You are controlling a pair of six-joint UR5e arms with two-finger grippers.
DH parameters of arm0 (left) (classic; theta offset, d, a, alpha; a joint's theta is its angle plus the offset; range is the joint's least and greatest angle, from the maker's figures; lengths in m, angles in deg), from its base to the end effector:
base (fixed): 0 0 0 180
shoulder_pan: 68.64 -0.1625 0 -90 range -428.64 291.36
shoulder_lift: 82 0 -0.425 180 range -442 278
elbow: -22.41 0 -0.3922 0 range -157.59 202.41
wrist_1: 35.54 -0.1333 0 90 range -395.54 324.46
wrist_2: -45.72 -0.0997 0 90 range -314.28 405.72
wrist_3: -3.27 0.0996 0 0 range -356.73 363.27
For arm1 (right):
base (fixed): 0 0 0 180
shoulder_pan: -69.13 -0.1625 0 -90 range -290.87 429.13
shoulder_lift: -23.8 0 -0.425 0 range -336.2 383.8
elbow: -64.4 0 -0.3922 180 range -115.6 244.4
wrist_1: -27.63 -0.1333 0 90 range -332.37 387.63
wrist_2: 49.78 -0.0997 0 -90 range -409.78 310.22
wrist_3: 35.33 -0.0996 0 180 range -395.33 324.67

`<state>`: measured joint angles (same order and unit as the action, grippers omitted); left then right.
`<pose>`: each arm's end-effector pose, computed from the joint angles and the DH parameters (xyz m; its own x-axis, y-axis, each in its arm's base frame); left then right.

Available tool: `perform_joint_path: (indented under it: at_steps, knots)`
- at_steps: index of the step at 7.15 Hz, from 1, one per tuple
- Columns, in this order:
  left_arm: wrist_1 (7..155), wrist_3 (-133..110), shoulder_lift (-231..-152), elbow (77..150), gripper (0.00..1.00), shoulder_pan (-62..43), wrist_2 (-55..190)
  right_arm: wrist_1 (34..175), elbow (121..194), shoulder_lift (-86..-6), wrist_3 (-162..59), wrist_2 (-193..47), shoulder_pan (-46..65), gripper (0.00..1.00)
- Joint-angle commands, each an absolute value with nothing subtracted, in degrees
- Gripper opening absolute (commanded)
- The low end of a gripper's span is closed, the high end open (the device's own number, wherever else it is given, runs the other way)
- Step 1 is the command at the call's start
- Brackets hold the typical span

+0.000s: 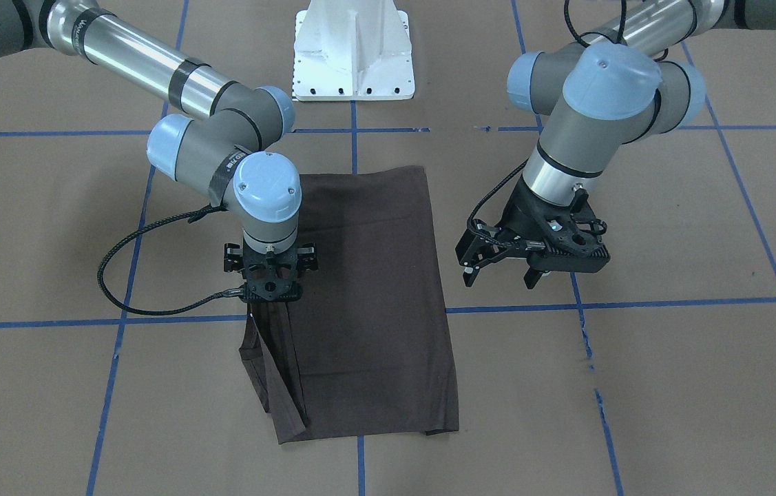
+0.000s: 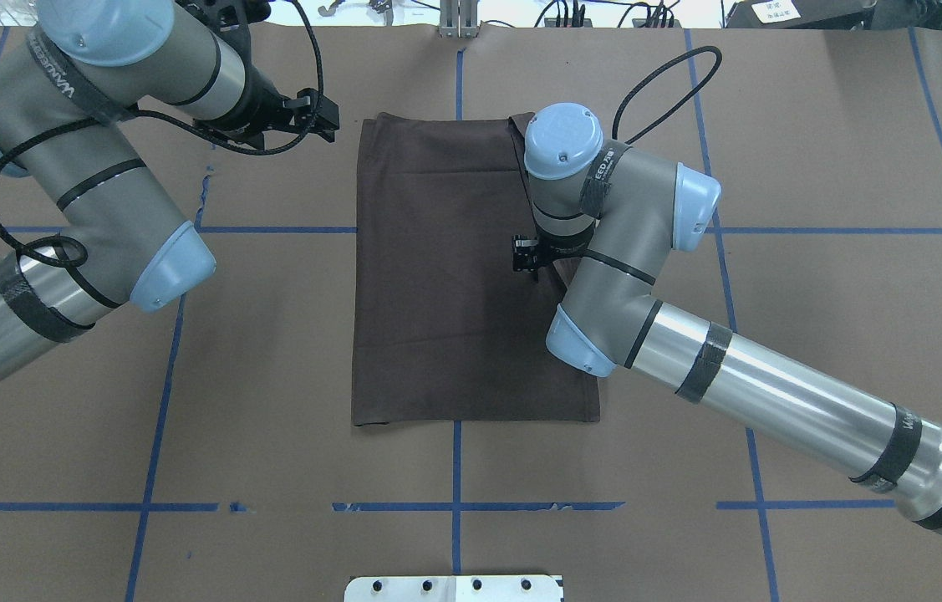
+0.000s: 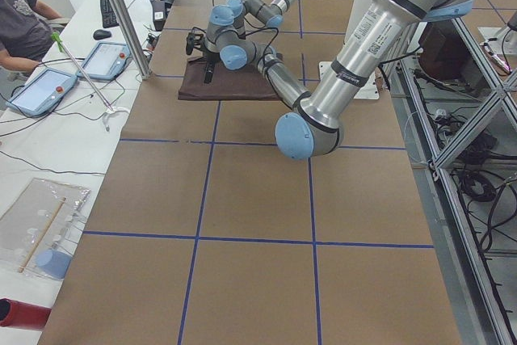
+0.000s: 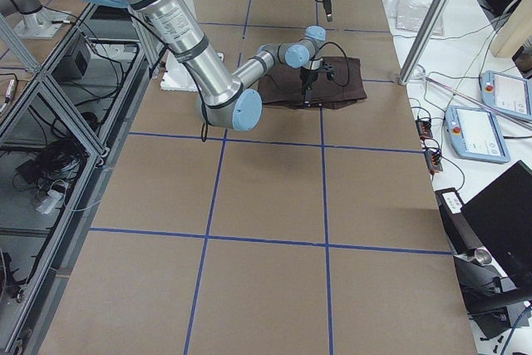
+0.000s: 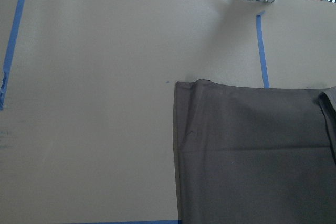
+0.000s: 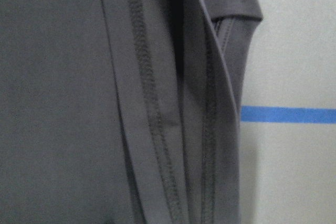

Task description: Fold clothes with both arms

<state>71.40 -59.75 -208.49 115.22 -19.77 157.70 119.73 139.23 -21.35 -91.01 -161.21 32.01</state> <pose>0.3805 -0.5817 0.2242 0.5498 0.0100 -0.8353 0.2742 0.9423 0.1918 -0.5569 -0.5430 0.3056 0.8244 -0.0343 0.5650 0.0459 0.9989 -0.0064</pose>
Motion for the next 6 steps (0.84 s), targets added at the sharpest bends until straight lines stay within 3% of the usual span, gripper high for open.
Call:
perform_joint_path:
  at_steps: [1, 6]
  knots:
    - [71.42, -59.75, -208.47, 115.22, 1.00, -19.78, 157.70, 119.66, 139.20, -22.33, -90.44, -161.48, 31.07, 1.00]
    - [71.25, -60.01, -208.65, 115.57, 1.00, -20.04, 157.70, 119.13, 139.99, -26.71, -85.44, -163.60, 26.06, 1.00]
